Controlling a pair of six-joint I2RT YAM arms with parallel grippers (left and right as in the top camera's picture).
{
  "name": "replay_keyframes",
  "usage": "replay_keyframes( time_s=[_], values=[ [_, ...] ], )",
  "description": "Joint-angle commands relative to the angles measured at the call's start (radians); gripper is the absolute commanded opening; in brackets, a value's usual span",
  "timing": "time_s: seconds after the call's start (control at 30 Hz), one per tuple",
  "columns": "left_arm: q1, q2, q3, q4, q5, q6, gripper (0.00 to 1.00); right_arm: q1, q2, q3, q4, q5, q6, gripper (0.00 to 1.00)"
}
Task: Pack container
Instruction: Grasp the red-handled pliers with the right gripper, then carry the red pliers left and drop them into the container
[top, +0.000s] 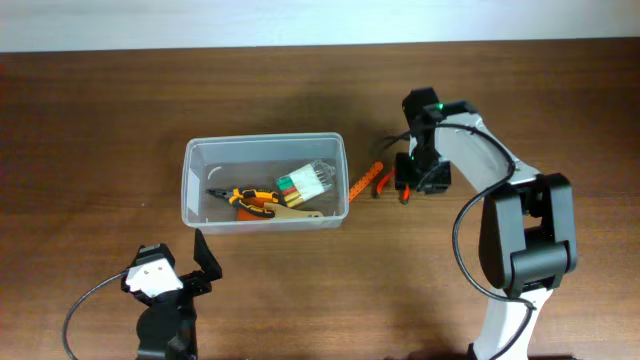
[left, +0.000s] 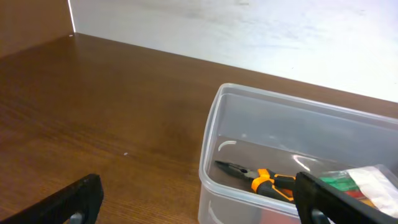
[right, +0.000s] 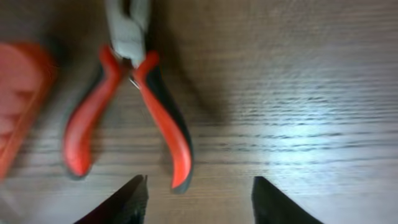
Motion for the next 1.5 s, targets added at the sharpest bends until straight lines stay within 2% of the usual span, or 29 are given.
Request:
replay_keyframes(
  time_s=[0.0, 0.1, 0.3, 0.37, 0.4, 0.63, 0.8, 0.93, 1.03, 1.2, 1.33, 1.47],
  values=[
    [-0.005, -0.004, -0.004, -0.001, -0.003, 0.009, 0.99, 0.004, -0.006, -0.054, 0.038, -0.005, 0.004, 0.50],
    [-0.005, -0.004, -0.004, -0.001, -0.003, 0.009, 0.99, 0.004, -0.006, -0.090, 0.082, -0.005, 0.004, 0.46],
    [-0.005, -0.004, -0.004, -0.001, -0.003, 0.009, 0.99, 0.004, -0.006, -0.117, 0.119, -0.005, 0.004, 0.28],
    [-0.005, -0.004, -0.004, -0.001, -0.003, 0.009, 0.99, 0.004, -0.006, -0.117, 0.127, -0.005, 0.004, 0.08],
    [-0.005, -0.004, -0.004, -0.001, -0.003, 0.009, 0.99, 0.004, -0.006, -0.117, 0.130, -0.005, 0.004, 0.04],
    [-0.005, -0.004, -0.004, -0.001, -0.003, 0.009, 0.99, -0.009, -0.029, -0.055, 0.087, -0.004, 0.004, 0.04],
    [-0.005, -0.004, -0.004, -0.001, -0.003, 0.009, 0.99, 0.006, -0.132, 0.147, -0.054, -0.008, -0.020, 0.04],
    [-0.005, -0.004, -0.004, -0.001, -0.003, 0.009, 0.99, 0.075, -0.232, 0.328, -0.135, -0.016, -0.092, 0.04],
    [-0.005, -0.004, -0.004, -0.001, -0.004, 0.009, 0.99, 0.166, -0.285, 0.410, -0.137, -0.016, -0.189, 0.04],
    [-0.005, -0.004, -0.004, -0.001, -0.003, 0.009, 0.99, 0.360, -0.304, 0.433, -0.091, -0.016, -0.466, 0.04],
    [-0.005, -0.004, -0.004, -0.001, -0.003, 0.009, 0.99, 0.486, -0.250, 0.421, -0.076, -0.016, -0.735, 0.04],
    [-0.005, -0.004, -0.004, -0.001, -0.004, 0.009, 0.99, 0.536, -0.157, 0.421, -0.041, -0.016, -0.979, 0.04]
  ],
)
